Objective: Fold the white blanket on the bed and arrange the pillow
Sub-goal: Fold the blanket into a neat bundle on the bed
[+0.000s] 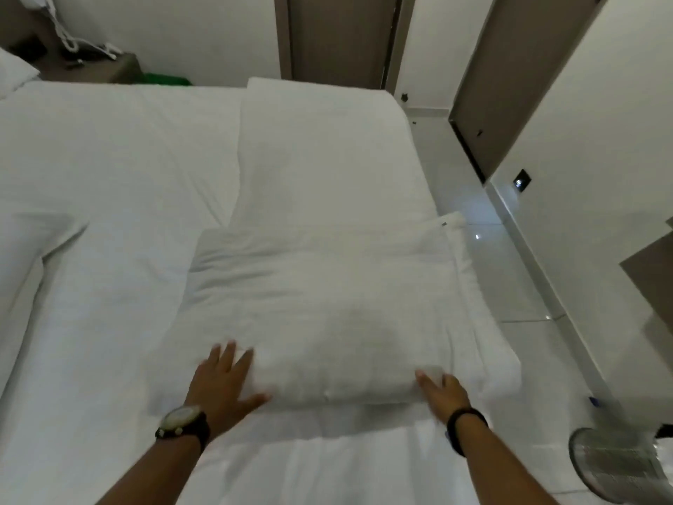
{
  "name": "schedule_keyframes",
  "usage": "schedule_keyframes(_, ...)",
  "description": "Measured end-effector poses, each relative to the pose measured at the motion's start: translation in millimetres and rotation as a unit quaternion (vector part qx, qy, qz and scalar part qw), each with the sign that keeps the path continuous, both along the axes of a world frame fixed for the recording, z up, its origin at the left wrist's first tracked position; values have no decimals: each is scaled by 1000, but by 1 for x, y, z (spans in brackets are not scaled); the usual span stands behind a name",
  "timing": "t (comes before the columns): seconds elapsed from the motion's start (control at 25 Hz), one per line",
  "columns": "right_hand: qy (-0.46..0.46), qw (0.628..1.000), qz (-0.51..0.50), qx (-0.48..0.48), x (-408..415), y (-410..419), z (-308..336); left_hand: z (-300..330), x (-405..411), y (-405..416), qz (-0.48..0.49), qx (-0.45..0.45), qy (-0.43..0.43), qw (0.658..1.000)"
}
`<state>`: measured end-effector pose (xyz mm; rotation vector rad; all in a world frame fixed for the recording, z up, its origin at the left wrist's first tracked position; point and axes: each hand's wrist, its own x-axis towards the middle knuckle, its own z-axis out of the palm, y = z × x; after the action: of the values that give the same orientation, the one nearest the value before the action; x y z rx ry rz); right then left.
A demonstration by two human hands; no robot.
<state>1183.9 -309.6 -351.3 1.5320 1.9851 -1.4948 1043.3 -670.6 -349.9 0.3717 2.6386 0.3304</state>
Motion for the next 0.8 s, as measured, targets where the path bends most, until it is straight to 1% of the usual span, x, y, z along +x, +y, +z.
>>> schedule_keyframes(0.04,8,998,-66,-5,7,-4,-15,-12,15,-7,53,11,32,998)
schedule_keyframes(0.08,26,986,-162,-5,9,-5,-28,-20,29,-11,164,48,53,984)
schedule_keyframes(0.12,37,961,-274,-23,8,-6,-34,-21,45,-10,305,96,78,944)
schedule_keyframes(0.16,55,925,-370,-64,6,-7,-36,-19,57,-7,460,168,51,870)
schedule_keyframes(0.2,64,893,-430,-114,4,-8,-36,-16,64,1,577,284,-20,766)
schedule_keyframes(0.24,73,872,-461,-147,0,-4,-39,-15,69,12,634,385,-106,662)
schedule_keyframes(0.28,87,861,-467,-180,-5,0,-42,-16,69,21,647,465,-183,576)
schedule_keyframes(0.32,111,855,-463,-205,-9,4,-47,-20,61,27,648,509,-227,519)
schedule_keyframes(0.36,123,857,-454,-210,-13,8,-51,-26,51,30,652,534,-239,483)
schedule_keyframes(0.4,128,860,-451,-201,-15,14,-60,-35,41,30,662,542,-231,463)
schedule_keyframes(0.48,128,868,-446,-178,-20,21,-61,-53,25,27,692,525,-200,453)
schedule_keyframes(0.56,149,865,-447,-171,-21,24,-50,-57,17,22,698,521,-152,467)
schedule_keyframes(0.64,175,861,-442,-179,-15,24,-33,-32,18,25,685,539,-126,473)
schedule_keyframes(0.8,198,868,-419,-180,5,29,0,16,38,35,674,555,-105,476)
